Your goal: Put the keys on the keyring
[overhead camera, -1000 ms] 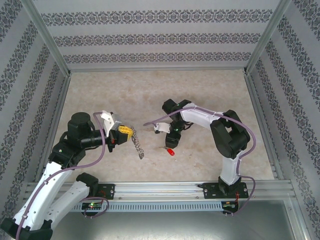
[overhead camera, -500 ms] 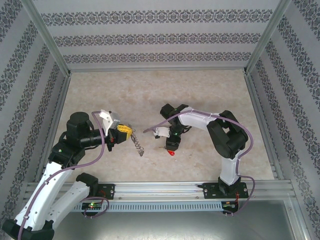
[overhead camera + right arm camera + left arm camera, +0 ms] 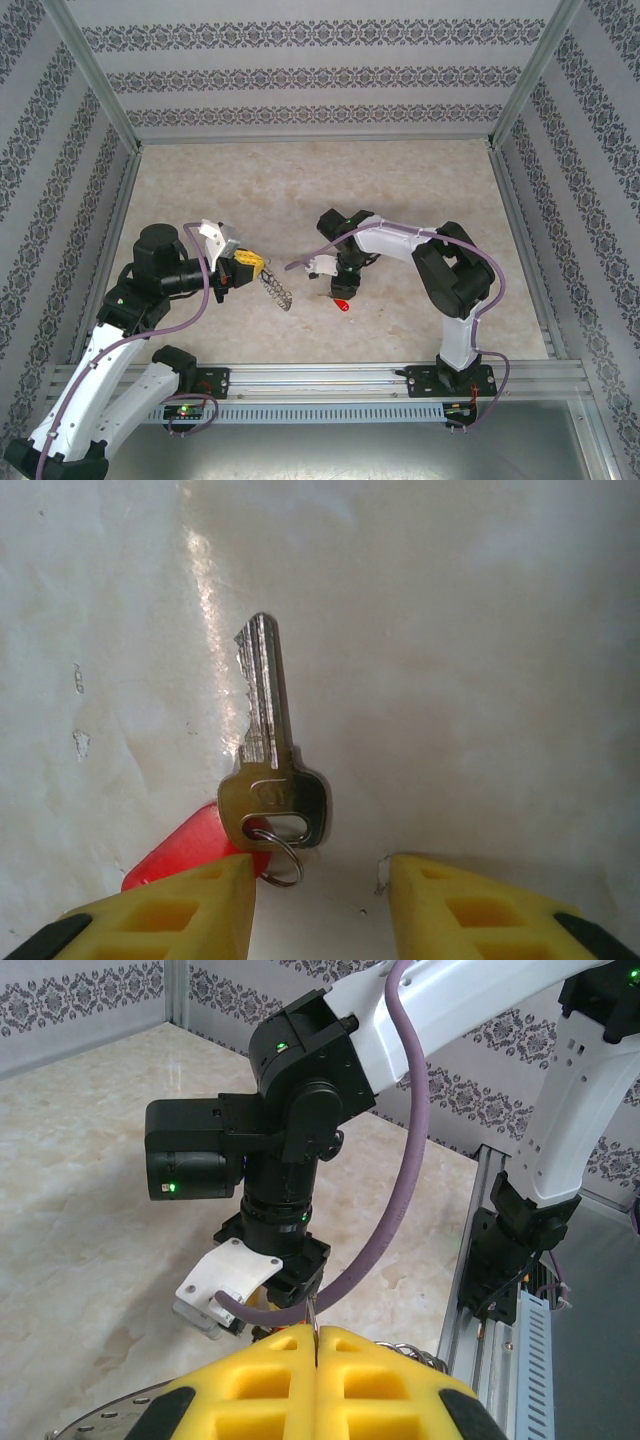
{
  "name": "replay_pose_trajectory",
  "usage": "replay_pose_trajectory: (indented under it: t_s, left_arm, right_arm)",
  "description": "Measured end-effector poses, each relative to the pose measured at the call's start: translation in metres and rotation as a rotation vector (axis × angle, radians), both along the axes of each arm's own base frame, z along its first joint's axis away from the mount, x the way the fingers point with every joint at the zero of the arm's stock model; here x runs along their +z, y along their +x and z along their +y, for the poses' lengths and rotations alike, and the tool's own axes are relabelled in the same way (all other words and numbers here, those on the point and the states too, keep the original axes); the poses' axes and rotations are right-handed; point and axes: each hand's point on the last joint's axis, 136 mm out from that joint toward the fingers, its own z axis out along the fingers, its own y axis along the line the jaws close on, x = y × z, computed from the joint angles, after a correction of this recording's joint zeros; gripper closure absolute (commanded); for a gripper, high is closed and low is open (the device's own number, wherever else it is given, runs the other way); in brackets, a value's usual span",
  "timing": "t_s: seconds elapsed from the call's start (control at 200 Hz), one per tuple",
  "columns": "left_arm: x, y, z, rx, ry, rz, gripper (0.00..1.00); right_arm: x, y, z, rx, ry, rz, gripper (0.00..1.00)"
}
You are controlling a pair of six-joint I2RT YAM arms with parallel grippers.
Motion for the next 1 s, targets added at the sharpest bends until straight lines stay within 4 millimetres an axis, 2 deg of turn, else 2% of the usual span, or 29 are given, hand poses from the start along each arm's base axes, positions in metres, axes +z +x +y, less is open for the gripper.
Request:
replay_pose_trajectory:
  t_s: [0.36, 0.55, 0.799, 0.999]
  left_arm:
    - [0.000, 0.001, 0.001, 0.005, 0.000, 0.000, 1.00]
    - [0.000, 0.001, 0.001, 0.006, 0.000, 0.000, 1.00]
    - [0.000, 0.001, 0.001, 0.006, 0.000, 0.001, 1.00]
    - [0.000, 0.001, 0.001, 0.006, 0.001, 0.002, 1.00]
  right_arm:
    - [0.000, -0.003, 0.002, 0.003, -0.004, -0.027, 0.64]
    - [0.000, -0.011, 0.004, 0.019, -0.001, -0.028, 0.65]
    - [0.000, -0.013, 0.004, 0.020, 0.003, -0.029, 0.74]
    - [0.000, -0.029, 0.003, 0.024, -0.002, 0.017, 0.83]
